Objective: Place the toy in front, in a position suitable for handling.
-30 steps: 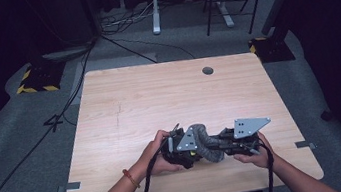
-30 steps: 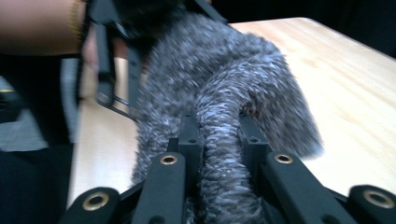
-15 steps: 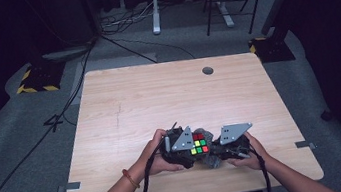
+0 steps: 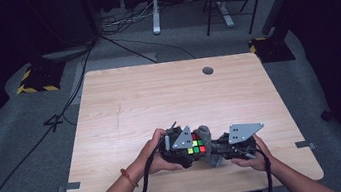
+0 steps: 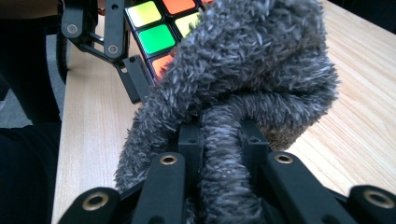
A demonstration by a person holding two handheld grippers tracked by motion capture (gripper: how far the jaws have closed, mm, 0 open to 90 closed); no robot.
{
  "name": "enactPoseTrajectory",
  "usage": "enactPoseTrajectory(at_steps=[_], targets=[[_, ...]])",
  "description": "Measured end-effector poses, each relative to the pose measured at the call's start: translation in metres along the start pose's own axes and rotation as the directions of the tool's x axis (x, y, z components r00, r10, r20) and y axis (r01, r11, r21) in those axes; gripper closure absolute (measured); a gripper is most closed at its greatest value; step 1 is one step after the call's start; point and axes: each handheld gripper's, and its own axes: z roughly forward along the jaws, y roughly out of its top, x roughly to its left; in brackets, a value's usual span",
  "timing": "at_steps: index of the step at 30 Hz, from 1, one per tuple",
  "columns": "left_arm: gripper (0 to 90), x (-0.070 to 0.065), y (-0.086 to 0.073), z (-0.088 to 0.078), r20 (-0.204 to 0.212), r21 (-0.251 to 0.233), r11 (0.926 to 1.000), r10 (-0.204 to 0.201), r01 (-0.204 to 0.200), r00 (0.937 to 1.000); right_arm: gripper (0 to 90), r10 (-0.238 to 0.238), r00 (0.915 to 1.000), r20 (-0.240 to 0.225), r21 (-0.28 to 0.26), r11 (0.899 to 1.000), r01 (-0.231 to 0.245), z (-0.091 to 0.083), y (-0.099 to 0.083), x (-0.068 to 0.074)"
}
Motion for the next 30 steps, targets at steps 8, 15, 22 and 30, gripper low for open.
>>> enactPoseTrajectory(at_steps=[8,15,22,30], targets=[[30.3,0.001,-0.001,-0.002,0.032,0.006,1.0000,-0.004,0.003,0.9995,76.5,-0.003,1.0000,-0.005,-0.025,1.000,0.003,-0.003,0.001,0.002],[32.9,0.001,-0.001,-0.003,0.039,-0.008,0.9999,-0.012,0.012,0.9992,76.5,0.005,0.9999,0.015,-0.038,0.999,-0.004,-0.005,0.002,0.000],[31.7,0.001,-0.002,0.003,0.042,0.025,0.9995,-0.022,0.021,0.9989,76.6,0.015,0.9998,0.011,-0.047,0.999,-0.014,-0.007,-0.001,-0.002],[32.3,0.000,-0.005,0.014,0.041,0.098,0.9950,-0.023,0.019,0.9989,76.7,0.035,0.9994,-0.008,-0.083,0.996,-0.035,-0.010,-0.004,-0.003]])
